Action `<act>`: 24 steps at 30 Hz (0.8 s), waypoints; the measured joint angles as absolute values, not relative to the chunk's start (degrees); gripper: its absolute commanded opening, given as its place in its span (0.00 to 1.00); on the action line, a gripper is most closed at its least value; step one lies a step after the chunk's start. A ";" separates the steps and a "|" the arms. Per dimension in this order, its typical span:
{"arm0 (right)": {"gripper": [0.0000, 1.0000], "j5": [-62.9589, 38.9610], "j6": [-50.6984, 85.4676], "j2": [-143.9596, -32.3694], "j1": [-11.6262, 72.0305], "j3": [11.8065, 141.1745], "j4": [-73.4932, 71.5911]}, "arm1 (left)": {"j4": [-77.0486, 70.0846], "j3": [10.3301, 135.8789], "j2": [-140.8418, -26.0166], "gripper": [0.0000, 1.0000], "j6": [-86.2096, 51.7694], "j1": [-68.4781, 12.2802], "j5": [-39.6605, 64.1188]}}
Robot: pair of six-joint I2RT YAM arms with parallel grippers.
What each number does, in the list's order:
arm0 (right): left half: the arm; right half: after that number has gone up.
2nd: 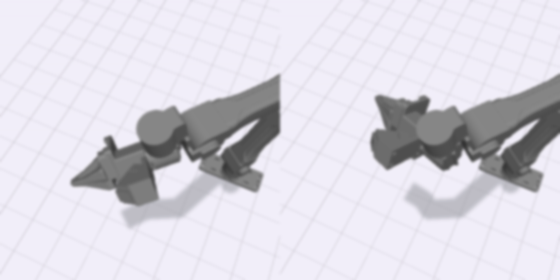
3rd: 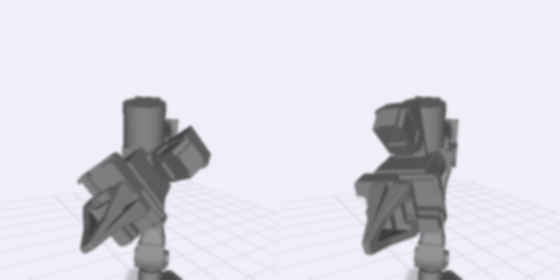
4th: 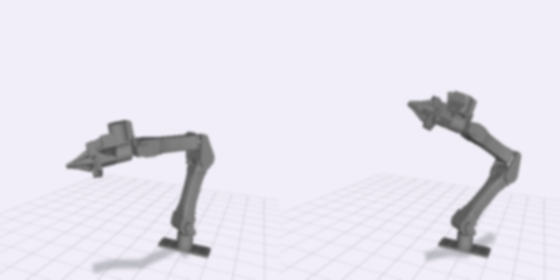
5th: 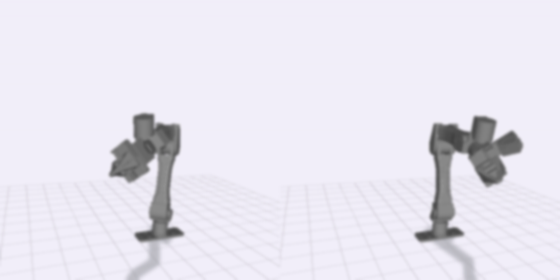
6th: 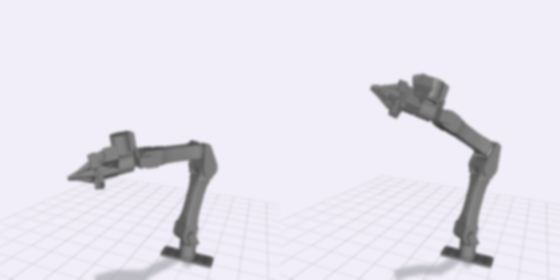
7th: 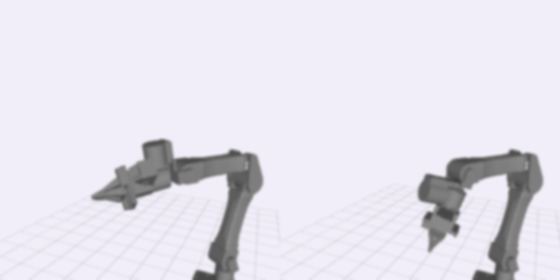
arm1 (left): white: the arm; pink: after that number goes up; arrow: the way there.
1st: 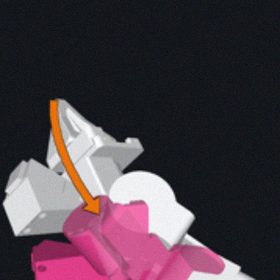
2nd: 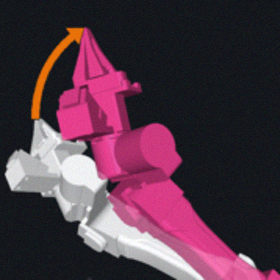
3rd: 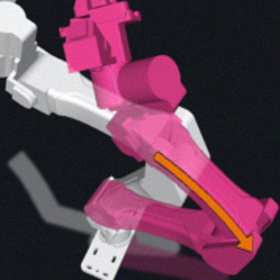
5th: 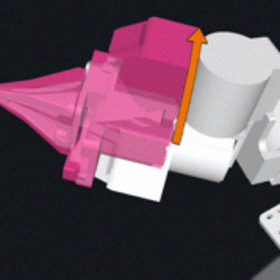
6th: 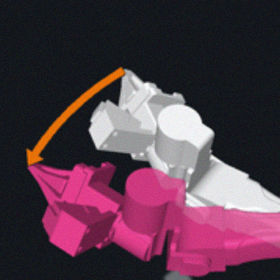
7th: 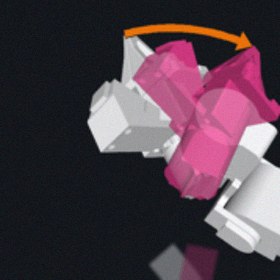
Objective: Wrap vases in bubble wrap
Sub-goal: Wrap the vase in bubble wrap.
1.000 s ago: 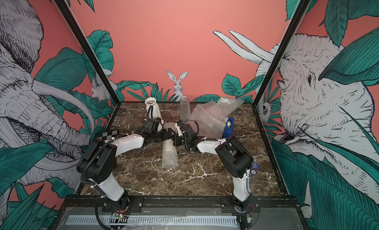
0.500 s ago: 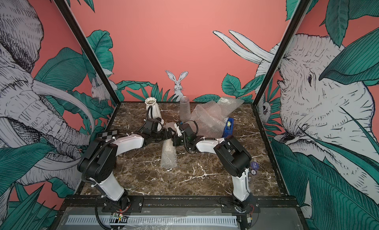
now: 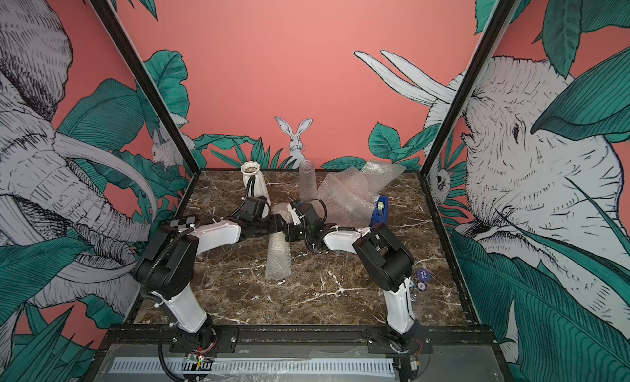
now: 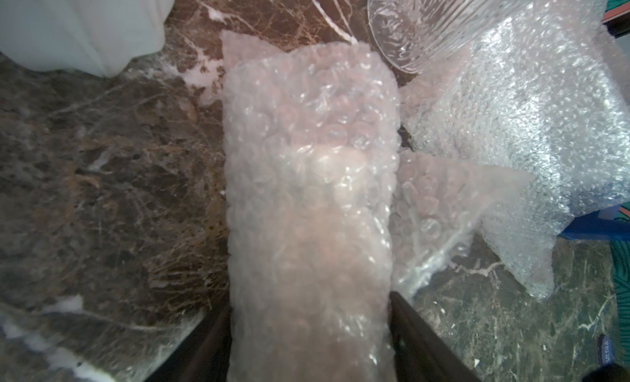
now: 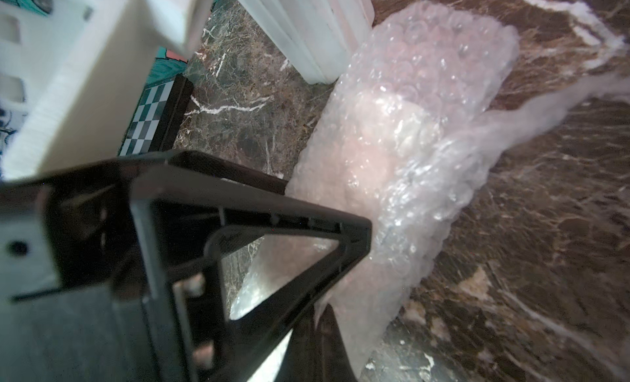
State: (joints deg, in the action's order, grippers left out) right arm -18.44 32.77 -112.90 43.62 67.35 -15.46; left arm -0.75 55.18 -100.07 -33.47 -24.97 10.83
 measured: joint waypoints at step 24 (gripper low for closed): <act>0.36 -14.26 33.67 -104.03 40.60 59.37 -17.23 | -1.17 55.16 -100.20 0.59 -33.87 -25.04 10.09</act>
State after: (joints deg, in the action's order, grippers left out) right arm -14.26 33.67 -104.03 40.60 59.37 -17.23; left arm -1.17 55.16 -100.20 -33.87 -25.04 10.09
